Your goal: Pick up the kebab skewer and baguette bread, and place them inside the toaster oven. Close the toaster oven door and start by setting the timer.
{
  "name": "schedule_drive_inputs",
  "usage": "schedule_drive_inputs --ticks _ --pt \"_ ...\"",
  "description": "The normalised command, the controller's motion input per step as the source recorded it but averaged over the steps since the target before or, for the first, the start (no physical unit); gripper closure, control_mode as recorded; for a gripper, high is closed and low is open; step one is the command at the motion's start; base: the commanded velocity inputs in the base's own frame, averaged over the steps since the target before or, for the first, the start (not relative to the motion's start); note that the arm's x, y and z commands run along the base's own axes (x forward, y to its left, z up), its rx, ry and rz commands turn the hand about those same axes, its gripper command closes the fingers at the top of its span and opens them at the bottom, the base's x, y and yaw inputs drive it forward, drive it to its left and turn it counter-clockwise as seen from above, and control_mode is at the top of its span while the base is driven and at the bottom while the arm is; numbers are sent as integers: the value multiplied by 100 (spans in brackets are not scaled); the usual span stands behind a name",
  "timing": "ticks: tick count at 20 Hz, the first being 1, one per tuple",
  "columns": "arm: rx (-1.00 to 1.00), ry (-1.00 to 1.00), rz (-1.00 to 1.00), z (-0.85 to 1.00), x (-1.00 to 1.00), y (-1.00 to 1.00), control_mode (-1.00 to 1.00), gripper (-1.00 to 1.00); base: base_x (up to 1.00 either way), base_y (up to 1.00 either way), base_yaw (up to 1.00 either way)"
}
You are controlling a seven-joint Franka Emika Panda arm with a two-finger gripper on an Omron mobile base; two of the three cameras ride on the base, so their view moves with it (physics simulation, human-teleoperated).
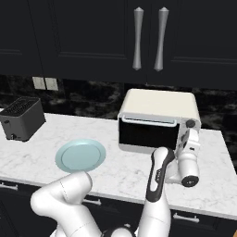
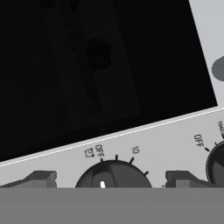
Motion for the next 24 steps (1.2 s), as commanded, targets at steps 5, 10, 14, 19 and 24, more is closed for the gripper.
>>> schedule_drive_inputs --ticks 5,10,14,19,24 --pt "0 -1 0 0 0 0 -100 -100 0 0 0" --pt "0 0 0 -2 0 0 -100 100 0 0 0" --pt "0 0 0 -10 0 0 -100 100 0 0 0" --pt "0 0 -1 -9 0 0 -100 100 0 0 0" --pt "1 0 -7 -8 -3 0 -100 100 0 0 0"
